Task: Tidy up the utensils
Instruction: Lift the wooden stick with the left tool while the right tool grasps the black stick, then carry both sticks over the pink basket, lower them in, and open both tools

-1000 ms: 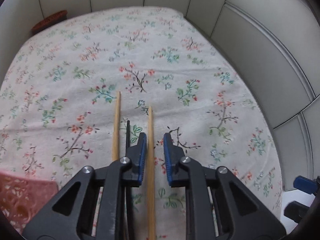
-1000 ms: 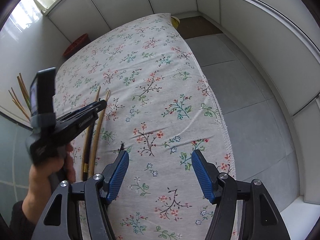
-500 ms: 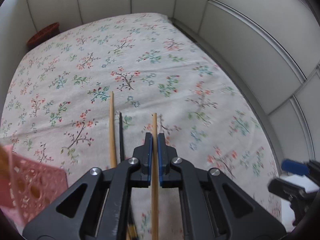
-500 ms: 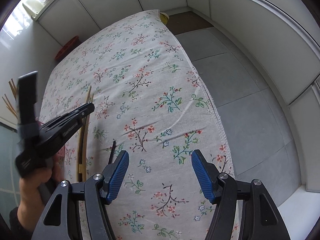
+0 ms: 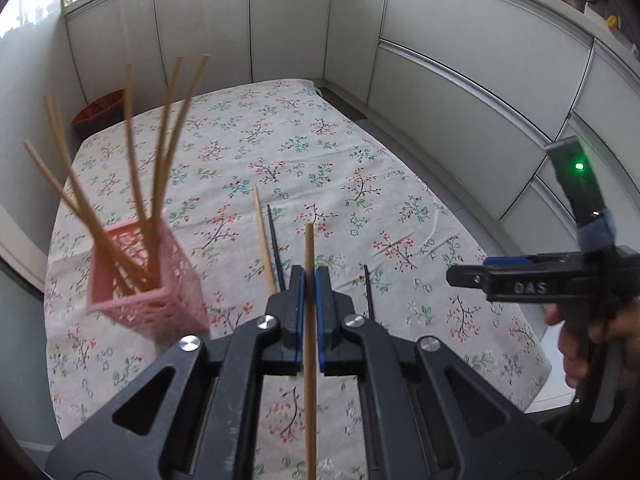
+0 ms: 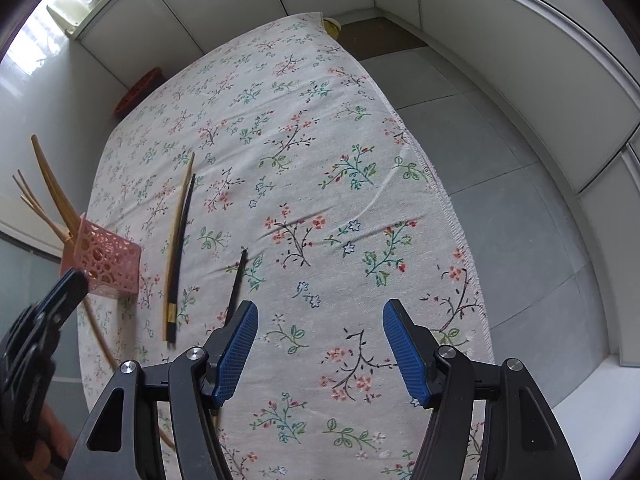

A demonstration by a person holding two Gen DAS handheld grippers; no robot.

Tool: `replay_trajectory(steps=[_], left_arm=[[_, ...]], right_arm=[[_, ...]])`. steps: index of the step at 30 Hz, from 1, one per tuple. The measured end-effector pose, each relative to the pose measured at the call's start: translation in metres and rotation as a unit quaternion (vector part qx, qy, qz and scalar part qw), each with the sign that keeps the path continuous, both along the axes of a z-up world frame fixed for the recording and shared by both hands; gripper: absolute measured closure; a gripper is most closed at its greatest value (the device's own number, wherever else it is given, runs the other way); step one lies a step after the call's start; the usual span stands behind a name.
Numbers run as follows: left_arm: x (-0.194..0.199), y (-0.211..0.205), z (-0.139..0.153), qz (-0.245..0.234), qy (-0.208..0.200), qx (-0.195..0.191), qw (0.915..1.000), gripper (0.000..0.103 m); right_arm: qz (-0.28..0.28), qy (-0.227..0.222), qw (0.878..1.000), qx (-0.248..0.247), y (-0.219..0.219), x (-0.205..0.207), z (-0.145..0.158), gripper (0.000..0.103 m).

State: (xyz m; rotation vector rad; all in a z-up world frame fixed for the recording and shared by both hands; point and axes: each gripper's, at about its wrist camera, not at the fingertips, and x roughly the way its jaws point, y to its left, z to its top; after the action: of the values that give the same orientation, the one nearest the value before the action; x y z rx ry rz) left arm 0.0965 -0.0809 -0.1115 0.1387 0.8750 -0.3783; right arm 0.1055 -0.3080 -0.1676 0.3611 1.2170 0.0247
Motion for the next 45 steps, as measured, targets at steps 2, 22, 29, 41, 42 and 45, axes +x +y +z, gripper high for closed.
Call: replay_trajectory(steps=[2,22,29,41,42,45], left_arm=[[-0.007,0.007,0.005,0.003,-0.005,-0.010,0.9999,0.097],[-0.018,0.052,0.019,0.020,-0.014,-0.066,0.9975,0.097],[-0.011,0.059,0.014,0.030,-0.006,-0.076,0.9967,0.097],[-0.013,0.063,0.019,0.034,-0.015,-0.079,0.9962,0.097],[-0.014,0.064,0.020,0.035,-0.017,-0.080,0.9960,0.097],[-0.014,0.068,0.026,0.037,-0.027,-0.087,0.9952,0.097]], right_arm=[[0.006,0.002,1.000,-0.004,0.007,0.003,-0.002,0.037],[0.073,0.056,0.996,0.011,0.081,0.047,-0.043,0.038],[0.071,0.054,0.996,-0.018,0.097,0.060,-0.047,0.049],[0.117,0.027,0.990,-0.069,0.126,0.055,-0.049,0.098],[0.117,0.025,0.991,-0.060,0.126,0.054,-0.048,0.098],[0.120,0.004,0.991,-0.051,0.128,0.046,-0.036,0.098]])
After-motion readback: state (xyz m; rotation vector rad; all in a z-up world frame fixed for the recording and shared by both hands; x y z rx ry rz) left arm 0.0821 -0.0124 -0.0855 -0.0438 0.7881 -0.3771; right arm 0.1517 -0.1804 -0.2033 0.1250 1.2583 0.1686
